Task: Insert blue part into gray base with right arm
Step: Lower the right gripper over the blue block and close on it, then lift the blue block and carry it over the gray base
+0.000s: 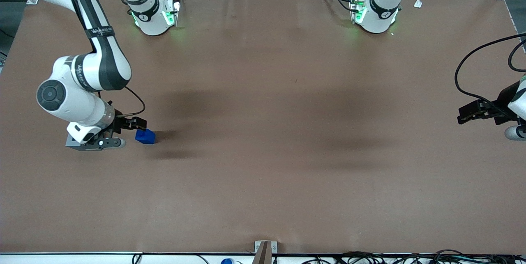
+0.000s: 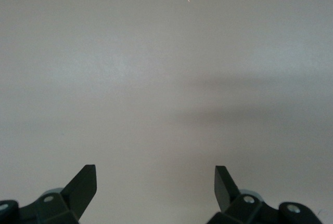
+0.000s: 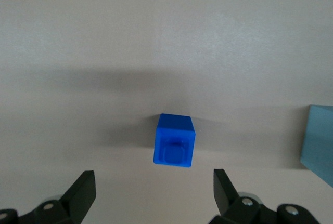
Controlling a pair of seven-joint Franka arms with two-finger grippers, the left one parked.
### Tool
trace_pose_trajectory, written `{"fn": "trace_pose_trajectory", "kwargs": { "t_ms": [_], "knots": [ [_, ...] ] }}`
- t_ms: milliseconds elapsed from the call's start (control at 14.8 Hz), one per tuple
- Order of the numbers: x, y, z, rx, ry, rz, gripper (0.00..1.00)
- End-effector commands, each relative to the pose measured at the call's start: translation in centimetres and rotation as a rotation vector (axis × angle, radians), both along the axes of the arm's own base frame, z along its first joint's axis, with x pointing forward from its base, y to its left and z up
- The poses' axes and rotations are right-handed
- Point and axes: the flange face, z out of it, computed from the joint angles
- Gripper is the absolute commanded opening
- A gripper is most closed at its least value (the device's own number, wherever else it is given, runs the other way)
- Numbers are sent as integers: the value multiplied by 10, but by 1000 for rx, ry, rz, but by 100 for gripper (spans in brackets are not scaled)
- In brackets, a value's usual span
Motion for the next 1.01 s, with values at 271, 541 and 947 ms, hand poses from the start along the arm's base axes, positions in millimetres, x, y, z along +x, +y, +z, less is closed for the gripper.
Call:
{"fn": "trace_pose_trajectory", "kwargs": {
  "t_ms": [271,541,947],
  "knots": [
    [-6,-12,-50,-1,-18,-27,100],
    [-7,-17,-63,-3,-14,-37,100],
    [-12,-19,-91,-6,-31,-41,99]
  ]
}}
